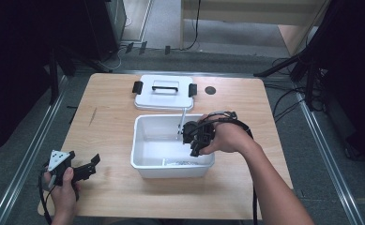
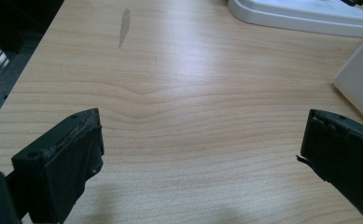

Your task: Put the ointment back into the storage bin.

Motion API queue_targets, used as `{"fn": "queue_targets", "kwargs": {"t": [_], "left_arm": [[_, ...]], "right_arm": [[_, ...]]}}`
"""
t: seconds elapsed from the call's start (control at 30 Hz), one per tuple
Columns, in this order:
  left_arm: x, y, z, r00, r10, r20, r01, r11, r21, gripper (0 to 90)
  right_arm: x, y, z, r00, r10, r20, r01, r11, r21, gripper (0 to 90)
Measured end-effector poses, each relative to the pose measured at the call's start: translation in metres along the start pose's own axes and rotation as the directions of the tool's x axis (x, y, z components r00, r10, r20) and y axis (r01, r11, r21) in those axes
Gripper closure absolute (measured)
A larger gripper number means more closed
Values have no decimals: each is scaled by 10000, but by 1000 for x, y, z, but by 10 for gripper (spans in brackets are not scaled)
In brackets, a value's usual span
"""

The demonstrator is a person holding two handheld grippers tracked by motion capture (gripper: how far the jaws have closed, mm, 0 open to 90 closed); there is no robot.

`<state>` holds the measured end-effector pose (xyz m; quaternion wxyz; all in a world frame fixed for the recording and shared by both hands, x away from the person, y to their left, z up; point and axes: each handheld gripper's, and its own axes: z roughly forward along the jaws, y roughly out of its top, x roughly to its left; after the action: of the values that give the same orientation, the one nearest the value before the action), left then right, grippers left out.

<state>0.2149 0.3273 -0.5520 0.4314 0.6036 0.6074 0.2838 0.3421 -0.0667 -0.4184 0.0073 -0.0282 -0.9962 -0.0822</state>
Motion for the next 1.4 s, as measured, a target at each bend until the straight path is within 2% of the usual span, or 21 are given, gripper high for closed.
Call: {"fn": "queue_targets", "kwargs": {"t": [0.07,0.1,0.27,0.3,0.37,0.6,0.7,0.8,1.0,1.03,1.1,1.13,1.17,1.2,1.23,1.3,1.33,1.37,1.4], "left_arm": [[0,0,0,10000,10,-4,-10,10000,-3,0],[0,0,0,10000,12,0,-12,10000,-4,0],[0,0,0,10000,-17,1,17,10000,-44,0],[0,0,0,10000,-4,8,4,10000,-23,0],[0,0,0,10000,-6,8,6,10000,-30,0],[0,0,0,10000,4,-9,-4,10000,-10,0],[0,0,0,10000,6,-14,-6,10000,-30,0],[0,0,0,10000,5,-13,-5,10000,-44,0],[0,0,0,10000,24,-33,-24,10000,-16,0],[-1,0,0,10000,26,-38,-27,10000,-25,0],[-1,0,0,10000,30,-33,-30,10000,-22,0],[0,0,0,10000,59,-32,-59,10000,-14,0],[0,0,0,10000,59,-32,-59,10000,-14,0],[-1,0,0,10000,22,-33,-22,10000,-24,0],[-1,0,0,10000,23,-33,-23,10000,-25,0],[-1,0,0,10000,24,-36,-24,10000,-20,0],[-1,0,0,10000,24,-36,-24,10000,-20,0],[-1,0,0,10000,34,-35,-34,10000,-19,0],[-1,0,0,10000,30,-41,-30,10000,-22,0]], "right_arm": [[0,-1,-2,10000,35,-24,-36,9999,-135,728],[0,-2,-6,9998,217,20,-217,9997,-123,733],[0,-9,-22,9989,374,279,-359,9981,-498,733],[0,-10,-27,9978,601,277,-586,9970,-513,733],[-2,-16,-40,9969,709,346,-675,9935,-919,733],[0,-31,-64,9935,1024,498,-956,9877,-1237,728],[0,-37,-68,9923,1115,540,-1043,9870,-1223,727],[1,-51,-72,9896,1293,625,-1220,9865,-1091,715],[0,-72,-69,9843,1683,534,-1614,9802,-1152,695],[0,-81,-64,9793,1958,511,-1892,9755,-1126,686],[0,-83,-62,9779,2029,503,-1962,9739,-1143,680],[-1,-93,-56,9719,2309,453,-2236,9664,-1269,677],[-1,-93,-56,9719,2309,453,-2236,9664,-1269,677],[-2,-98,-53,9686,2446,434,-2368,9619,-1364,677],[-3,-108,-47,9611,2729,416,-2641,9528,-1499,673],[-3,-117,-42,9535,2990,380,-2898,9439,-1581,651],[-3,-117,-42,9535,2990,380,-2898,9439,-1581,651],[-4,-127,-35,9399,3399,321,-3301,9288,-1683,627],[-3,-130,-32,9349,3535,300,-3435,9231,-1728,614]]}}
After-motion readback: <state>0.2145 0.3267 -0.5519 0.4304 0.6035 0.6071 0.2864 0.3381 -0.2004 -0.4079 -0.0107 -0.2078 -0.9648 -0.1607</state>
